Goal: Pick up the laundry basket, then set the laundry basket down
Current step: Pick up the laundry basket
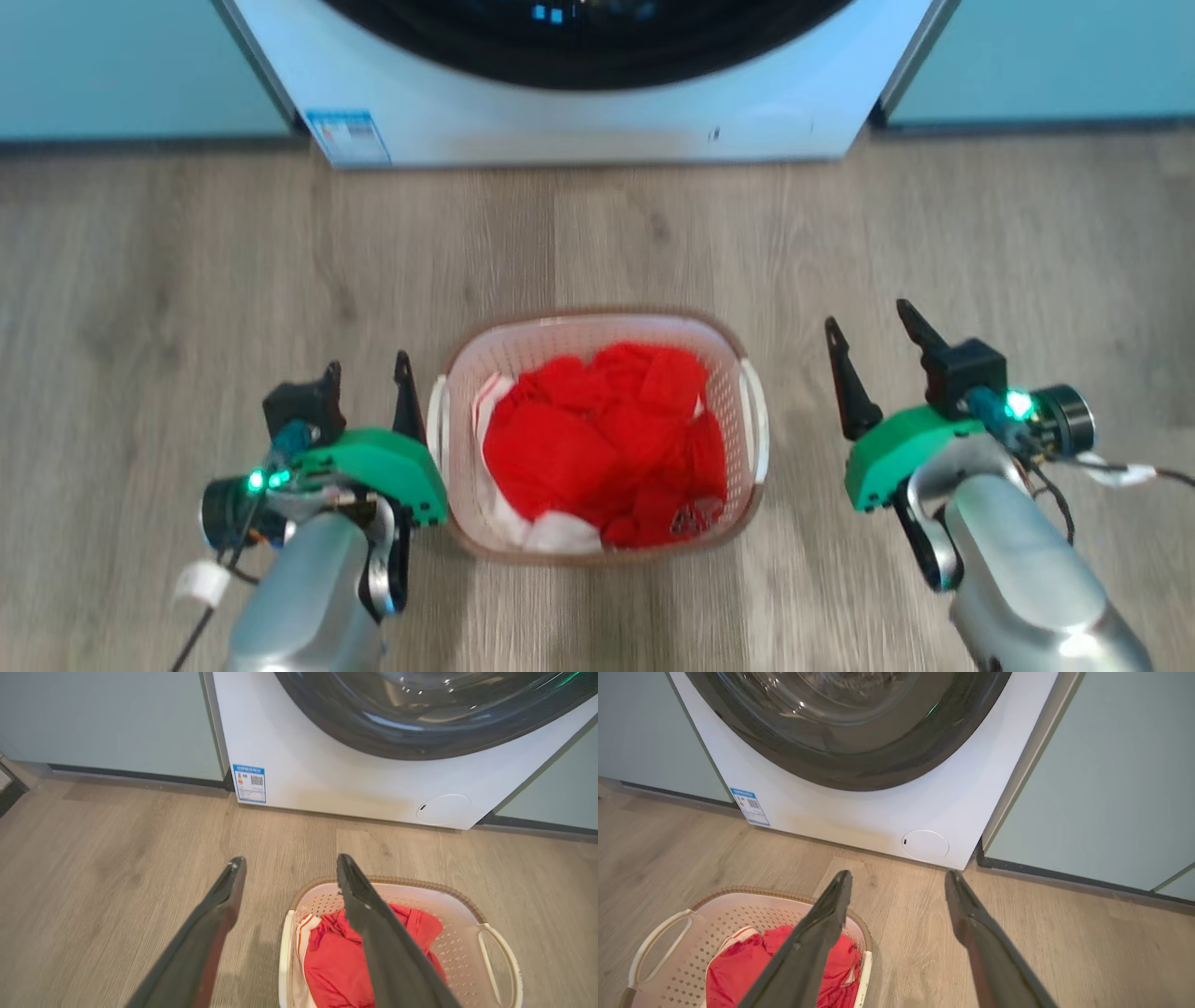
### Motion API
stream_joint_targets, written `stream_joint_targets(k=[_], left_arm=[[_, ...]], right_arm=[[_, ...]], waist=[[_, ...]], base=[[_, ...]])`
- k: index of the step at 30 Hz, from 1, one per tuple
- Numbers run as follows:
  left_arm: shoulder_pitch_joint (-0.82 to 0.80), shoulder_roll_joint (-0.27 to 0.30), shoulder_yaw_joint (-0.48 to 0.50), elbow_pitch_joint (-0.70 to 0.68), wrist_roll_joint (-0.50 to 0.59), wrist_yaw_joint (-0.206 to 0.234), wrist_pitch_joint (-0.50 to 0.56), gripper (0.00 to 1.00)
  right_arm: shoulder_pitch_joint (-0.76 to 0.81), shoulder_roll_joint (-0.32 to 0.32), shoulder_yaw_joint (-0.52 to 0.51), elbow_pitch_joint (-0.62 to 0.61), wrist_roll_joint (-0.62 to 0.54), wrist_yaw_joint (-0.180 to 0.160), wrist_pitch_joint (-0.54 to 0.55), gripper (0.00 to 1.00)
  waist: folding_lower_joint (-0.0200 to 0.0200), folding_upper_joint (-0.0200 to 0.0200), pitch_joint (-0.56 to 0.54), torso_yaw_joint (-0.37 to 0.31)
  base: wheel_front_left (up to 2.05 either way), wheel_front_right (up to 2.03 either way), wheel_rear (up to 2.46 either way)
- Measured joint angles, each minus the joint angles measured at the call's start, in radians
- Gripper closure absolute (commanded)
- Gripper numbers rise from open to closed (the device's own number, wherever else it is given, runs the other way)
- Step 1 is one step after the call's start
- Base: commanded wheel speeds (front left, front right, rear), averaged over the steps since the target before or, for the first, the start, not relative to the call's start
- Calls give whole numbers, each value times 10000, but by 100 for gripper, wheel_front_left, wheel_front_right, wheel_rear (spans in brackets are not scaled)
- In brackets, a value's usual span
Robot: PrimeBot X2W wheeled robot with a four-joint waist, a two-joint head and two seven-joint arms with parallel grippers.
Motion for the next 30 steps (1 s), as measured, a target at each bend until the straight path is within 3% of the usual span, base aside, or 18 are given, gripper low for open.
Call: stream_joint_targets(k=[8, 16, 22, 30], left_arm=[[-1506, -75, -163, 1701, -69, -201, 0, 0], [-3182, -150, -974, 3973, -138, -867, 0, 0], [-4116, -159, -1647, 5354, -560, -1283, 0, 0], [-4950, -178, -2614, 6084, -1103, -1666, 265, 0]], right_arm=[[-1531, -142, 863, 1816, 704, 0, 0, 0], [-3294, -157, 1885, 3530, 1684, 0, 127, 0], [-4090, -71, 2777, 4339, 2763, 0, 585, 0], [-4834, -40, 3768, 4989, 4236, 0, 1549, 0]], waist=[[1, 0, 1558, 31], [2, 0, 3051, 87], [1, 0, 3927, 121], [0, 0, 4706, 141]], base=[[0, 0, 0], [0, 0, 0], [0, 0, 0], [0, 0, 0]])
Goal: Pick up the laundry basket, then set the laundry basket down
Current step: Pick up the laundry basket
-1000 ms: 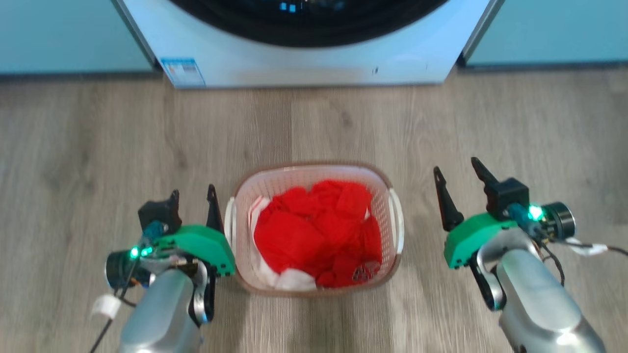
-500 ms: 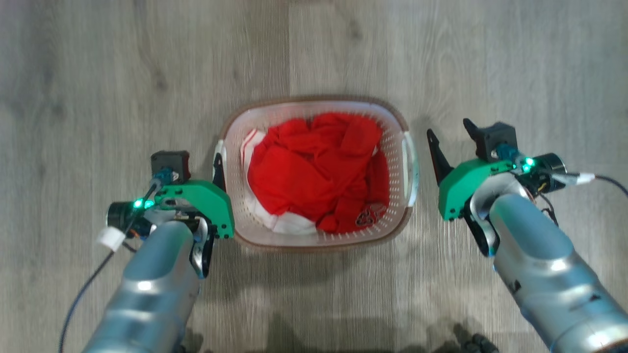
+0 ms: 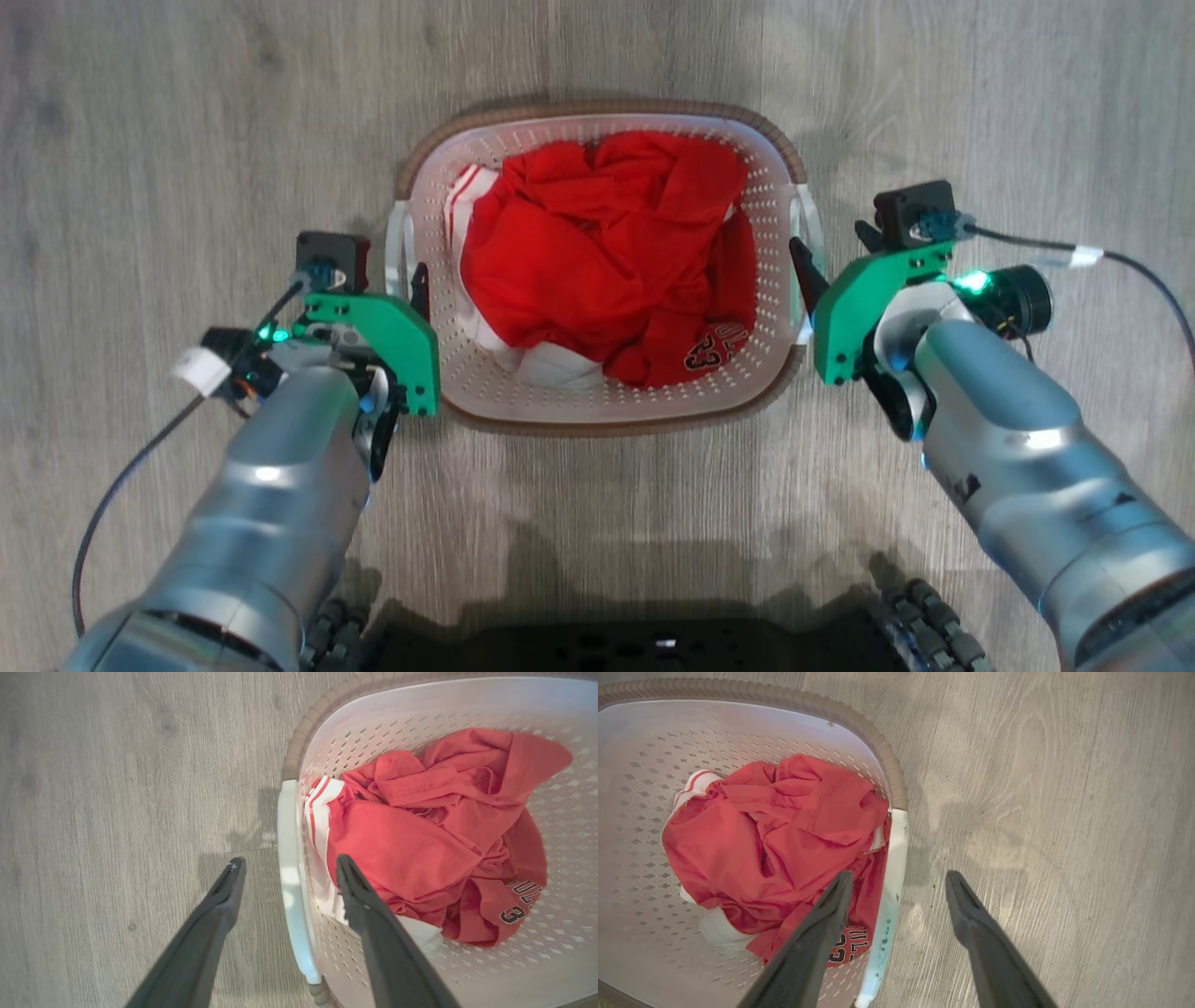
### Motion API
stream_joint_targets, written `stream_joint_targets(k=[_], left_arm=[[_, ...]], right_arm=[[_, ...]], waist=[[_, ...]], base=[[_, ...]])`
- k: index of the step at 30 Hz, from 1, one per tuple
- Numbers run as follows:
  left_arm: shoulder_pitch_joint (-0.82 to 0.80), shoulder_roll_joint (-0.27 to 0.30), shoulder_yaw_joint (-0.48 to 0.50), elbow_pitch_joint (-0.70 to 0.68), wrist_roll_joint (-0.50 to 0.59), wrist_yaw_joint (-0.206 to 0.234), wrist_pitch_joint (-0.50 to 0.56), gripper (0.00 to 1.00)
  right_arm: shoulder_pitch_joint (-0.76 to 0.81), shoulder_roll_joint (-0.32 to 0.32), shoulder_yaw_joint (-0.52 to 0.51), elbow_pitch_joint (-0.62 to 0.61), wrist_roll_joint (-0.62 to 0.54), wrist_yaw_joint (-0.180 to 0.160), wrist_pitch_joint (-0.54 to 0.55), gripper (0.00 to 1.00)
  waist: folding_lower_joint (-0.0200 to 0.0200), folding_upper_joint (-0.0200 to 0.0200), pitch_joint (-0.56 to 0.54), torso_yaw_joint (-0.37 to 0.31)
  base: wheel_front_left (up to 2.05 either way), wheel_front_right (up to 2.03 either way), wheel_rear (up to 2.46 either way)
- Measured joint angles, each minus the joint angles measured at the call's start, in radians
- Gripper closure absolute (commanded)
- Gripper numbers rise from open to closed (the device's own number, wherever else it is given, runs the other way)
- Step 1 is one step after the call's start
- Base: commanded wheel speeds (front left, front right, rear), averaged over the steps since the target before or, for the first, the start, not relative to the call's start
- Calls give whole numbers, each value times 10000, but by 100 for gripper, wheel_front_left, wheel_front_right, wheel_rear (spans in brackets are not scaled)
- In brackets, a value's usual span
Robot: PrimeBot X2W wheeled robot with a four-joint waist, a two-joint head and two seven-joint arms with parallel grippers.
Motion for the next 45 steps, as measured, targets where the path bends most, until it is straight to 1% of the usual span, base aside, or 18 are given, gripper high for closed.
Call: stream_joint_targets(k=[6, 8, 14, 17, 22, 35, 45], left_arm=[[-451, -12, -453, 236, -305, -6, 453, 0], [-582, -12, -640, 295, -347, -86, 550, 0], [-1011, -13, -779, 491, -602, -13, 953, 0], [-1153, -12, -861, 510, -800, -48, 1191, 0], [-1330, -12, -943, 537, -1152, -311, 1563, 0], [-1875, -13, -1425, 575, -1166, -357, 1563, 0], [-1875, -13, -1933, 558, -1572, -355, 1501, 0]], right_arm=[[-491, 8, 510, 217, 823, 0, 366, 0], [-603, 12, 669, 291, 1024, 0, 454, 0], [-1006, 50, 1260, 437, 1473, 0, 589, 0], [-1271, 79, 1490, 514, 1651, 0, 589, 0], [-1623, 113, 1770, 792, 1910, 0, 577, 0], [-2274, 295, 2410, 1365, 2403, 0, 399, 0], [-2362, 309, 2872, 1542, 2824, 0, 314, 0]], waist=[[0, 1, 451, -60], [0, 1, 588, -85], [0, 1, 1044, -147], [1, 1, 1282, -176], [0, 1, 1595, -204], [0, 1, 2063, -124], [0, 1, 2152, -58]], base=[[0, 0, 0], [0, 0, 0], [0, 0, 0], [0, 0, 0], [0, 0, 0], [0, 0, 0], [0, 0, 0]])
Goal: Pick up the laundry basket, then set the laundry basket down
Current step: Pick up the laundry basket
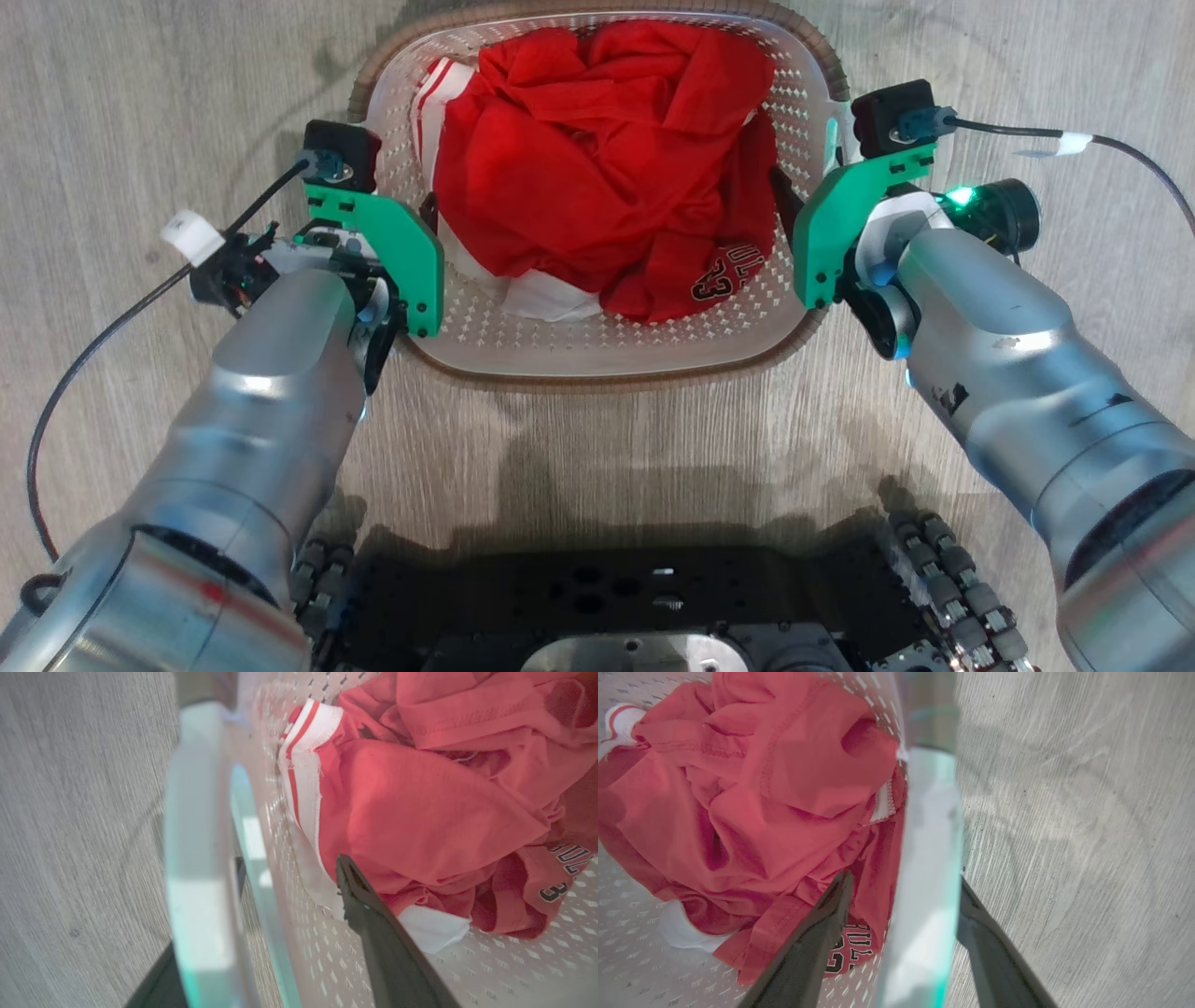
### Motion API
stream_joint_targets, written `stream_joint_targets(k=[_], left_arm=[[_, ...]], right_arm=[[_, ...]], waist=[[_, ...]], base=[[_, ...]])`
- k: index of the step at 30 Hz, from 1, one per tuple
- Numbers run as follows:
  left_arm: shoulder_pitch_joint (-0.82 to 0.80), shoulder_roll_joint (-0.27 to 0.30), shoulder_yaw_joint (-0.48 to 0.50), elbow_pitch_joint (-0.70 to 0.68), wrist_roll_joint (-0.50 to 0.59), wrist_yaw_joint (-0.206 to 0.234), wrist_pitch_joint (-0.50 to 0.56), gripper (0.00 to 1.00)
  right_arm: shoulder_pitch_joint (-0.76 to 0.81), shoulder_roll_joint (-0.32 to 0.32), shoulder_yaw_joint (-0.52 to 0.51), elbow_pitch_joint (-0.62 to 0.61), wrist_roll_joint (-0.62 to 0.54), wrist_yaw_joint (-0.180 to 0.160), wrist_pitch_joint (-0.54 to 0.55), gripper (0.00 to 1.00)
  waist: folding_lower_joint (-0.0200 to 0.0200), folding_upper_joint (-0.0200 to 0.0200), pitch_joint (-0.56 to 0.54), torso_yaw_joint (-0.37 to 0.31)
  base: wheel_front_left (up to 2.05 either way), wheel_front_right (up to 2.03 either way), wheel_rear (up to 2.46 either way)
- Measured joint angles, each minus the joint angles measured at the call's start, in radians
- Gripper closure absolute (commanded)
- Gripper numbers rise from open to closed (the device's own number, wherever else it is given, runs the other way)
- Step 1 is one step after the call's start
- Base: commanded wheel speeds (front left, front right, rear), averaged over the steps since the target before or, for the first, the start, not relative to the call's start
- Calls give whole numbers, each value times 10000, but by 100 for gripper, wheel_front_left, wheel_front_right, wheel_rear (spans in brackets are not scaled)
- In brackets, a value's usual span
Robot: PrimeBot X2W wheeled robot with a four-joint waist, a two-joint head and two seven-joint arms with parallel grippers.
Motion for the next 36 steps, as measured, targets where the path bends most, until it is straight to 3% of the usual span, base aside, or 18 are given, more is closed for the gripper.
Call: stream_joint_targets(k=[2, 3, 4, 5, 6, 24, 36], left_arm=[[0, 0, -50, -15, -82, 0, 25, 0], [0, 0, -79, -19, -127, -2, 79, 14], [0, 0, -96, -19, -207, -38, 142, 50], [0, 2, -132, -29, -291, -84, 174, 69], [-3, 2, -184, -33, -343, -67, 182, 100], [-13, 17, -1106, -115, -922, -441, 625, 100], [686, 17, -2119, -96, -1147, -708, 1352, 100]], right_arm=[[-4, 0, 52, 33, 105, 0, 0, 0], [-5, 0, 75, 48, 142, 0, 0, 0], [-6, 0, 115, 61, 194, 0, 2, 15], [-6, 0, 157, 61, 251, 0, 13, 73], [-6, 0, 211, 58, 311, 0, 17, 100], [-227, -272, 872, 90, 953, -8, 236, 100], [227, -453, 1814, -165, 1662, -10, 1534, 100]], waist=[[0, 0, 10, 11], [0, 0, 14, 16], [0, 0, 19, 21], [0, 0, 28, 29], [0, 0, 38, 36], [0, 0, -139, 129], [-1, 0, -1603, 134]], base=[[0, 0, 0], [0, 0, 0], [0, 0, 0], [0, 0, 0], [0, 0, 0], [0, 0, 0], [0, 0, 0]])
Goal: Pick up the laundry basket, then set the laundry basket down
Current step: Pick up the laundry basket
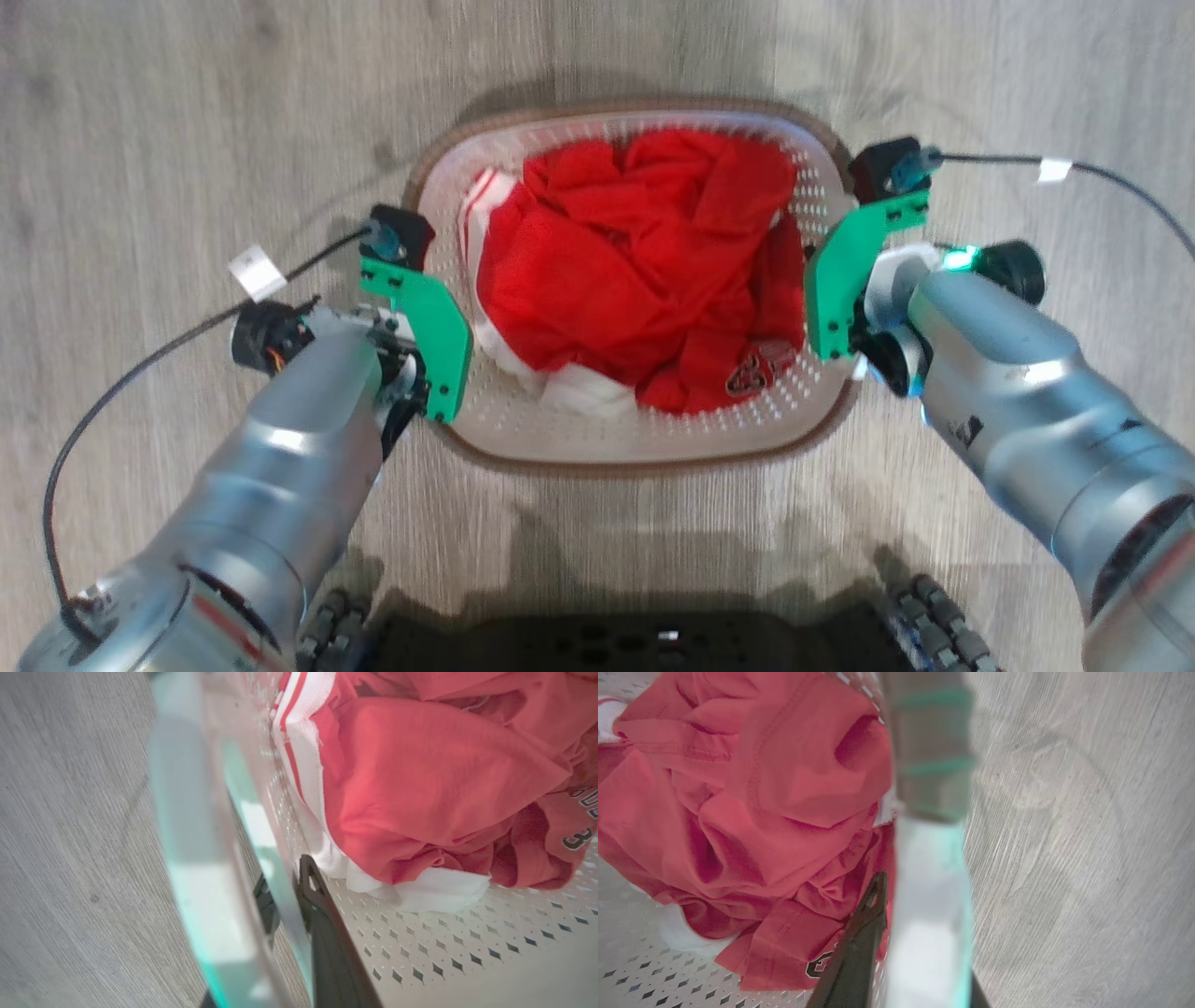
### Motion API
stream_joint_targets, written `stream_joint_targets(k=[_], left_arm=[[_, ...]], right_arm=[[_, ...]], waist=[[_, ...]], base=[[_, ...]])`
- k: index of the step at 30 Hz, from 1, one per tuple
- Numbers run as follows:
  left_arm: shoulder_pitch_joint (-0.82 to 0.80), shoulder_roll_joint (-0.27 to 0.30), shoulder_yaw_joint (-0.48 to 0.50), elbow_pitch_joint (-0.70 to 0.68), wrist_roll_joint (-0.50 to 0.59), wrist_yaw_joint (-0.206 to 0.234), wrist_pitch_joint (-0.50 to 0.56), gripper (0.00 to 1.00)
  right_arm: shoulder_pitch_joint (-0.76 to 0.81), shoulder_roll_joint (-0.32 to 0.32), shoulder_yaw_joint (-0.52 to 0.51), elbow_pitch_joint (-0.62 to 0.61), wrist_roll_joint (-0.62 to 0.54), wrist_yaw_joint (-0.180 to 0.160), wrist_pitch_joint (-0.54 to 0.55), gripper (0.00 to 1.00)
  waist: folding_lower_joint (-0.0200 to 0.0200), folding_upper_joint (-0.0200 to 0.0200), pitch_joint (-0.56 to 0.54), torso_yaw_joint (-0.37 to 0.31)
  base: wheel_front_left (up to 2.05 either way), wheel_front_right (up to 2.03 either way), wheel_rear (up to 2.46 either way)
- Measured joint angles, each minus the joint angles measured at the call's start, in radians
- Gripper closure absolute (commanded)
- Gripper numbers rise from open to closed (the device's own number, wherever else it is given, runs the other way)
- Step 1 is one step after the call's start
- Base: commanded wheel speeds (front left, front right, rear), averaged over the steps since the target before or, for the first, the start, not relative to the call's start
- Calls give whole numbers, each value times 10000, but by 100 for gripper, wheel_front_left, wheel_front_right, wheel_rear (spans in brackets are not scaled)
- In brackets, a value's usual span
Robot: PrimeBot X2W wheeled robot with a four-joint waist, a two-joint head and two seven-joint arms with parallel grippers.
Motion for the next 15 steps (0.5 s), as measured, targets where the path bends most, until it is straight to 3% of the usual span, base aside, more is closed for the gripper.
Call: stream_joint_targets(k=[15], left_arm=[[1733, 2, -802, 2, -669, -174, 1494, 100]], right_arm=[[1964, -6, 1045, -395, 1254, -6, 1106, 100]], waist=[[-1, 1, -3221, -211]], base=[[0, 0, 0]])
